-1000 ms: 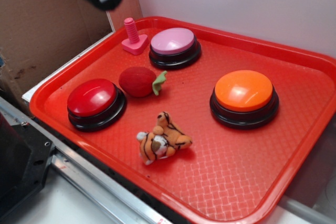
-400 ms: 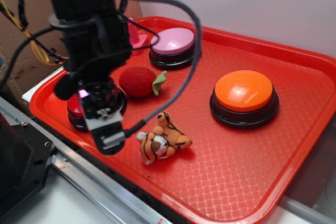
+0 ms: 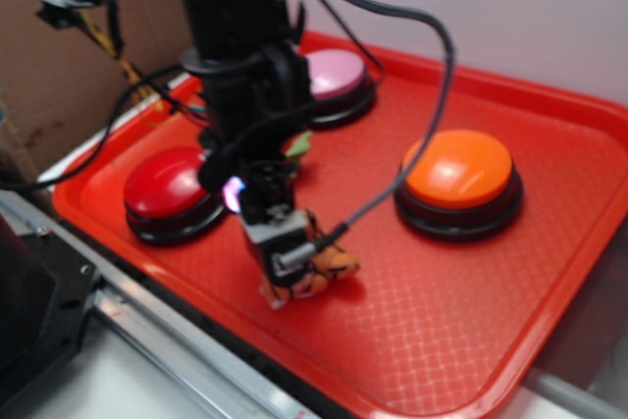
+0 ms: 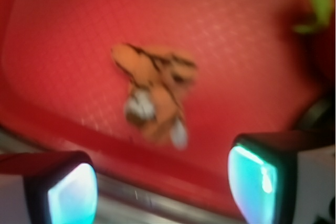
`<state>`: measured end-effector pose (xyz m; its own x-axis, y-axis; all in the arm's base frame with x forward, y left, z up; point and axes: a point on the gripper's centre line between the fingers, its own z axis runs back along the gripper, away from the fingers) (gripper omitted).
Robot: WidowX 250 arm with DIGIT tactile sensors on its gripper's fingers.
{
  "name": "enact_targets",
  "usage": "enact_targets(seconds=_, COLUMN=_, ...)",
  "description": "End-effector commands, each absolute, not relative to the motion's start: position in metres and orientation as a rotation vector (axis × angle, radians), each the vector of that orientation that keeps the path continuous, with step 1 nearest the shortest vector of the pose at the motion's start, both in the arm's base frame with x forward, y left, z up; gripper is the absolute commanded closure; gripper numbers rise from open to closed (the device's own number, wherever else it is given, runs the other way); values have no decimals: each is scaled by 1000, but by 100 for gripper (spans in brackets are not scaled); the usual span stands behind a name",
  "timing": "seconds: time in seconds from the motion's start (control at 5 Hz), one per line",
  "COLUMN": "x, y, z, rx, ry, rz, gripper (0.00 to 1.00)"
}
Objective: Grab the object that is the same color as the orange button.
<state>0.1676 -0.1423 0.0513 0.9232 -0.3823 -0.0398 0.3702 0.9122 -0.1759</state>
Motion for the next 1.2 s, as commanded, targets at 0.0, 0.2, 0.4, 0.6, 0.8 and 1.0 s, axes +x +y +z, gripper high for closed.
enact_targets(seconds=0.0, x=177, y=-165, z=15, rx=-122, ry=187, rz=-498, gripper=0)
enact_targets(seconds=0.2, x=171, y=-160, z=12, rx=-92, ry=210, rz=-477, gripper=100)
enact_targets(seconds=0.4, x=165, y=-155, z=24, rx=-51, ry=210, rz=-499, gripper=100)
enact_targets(seconds=0.6, x=155, y=-142, z=72, rx=-80, ry=132, rz=-531, gripper=100)
enact_targets(seconds=0.8, x=144, y=-117, z=120, rx=-87, ry=-5, rz=-466, gripper=100)
enact_targets(seconds=1.0, x=126, y=-88, z=168, rx=-89, ry=-65, rz=-365, gripper=100)
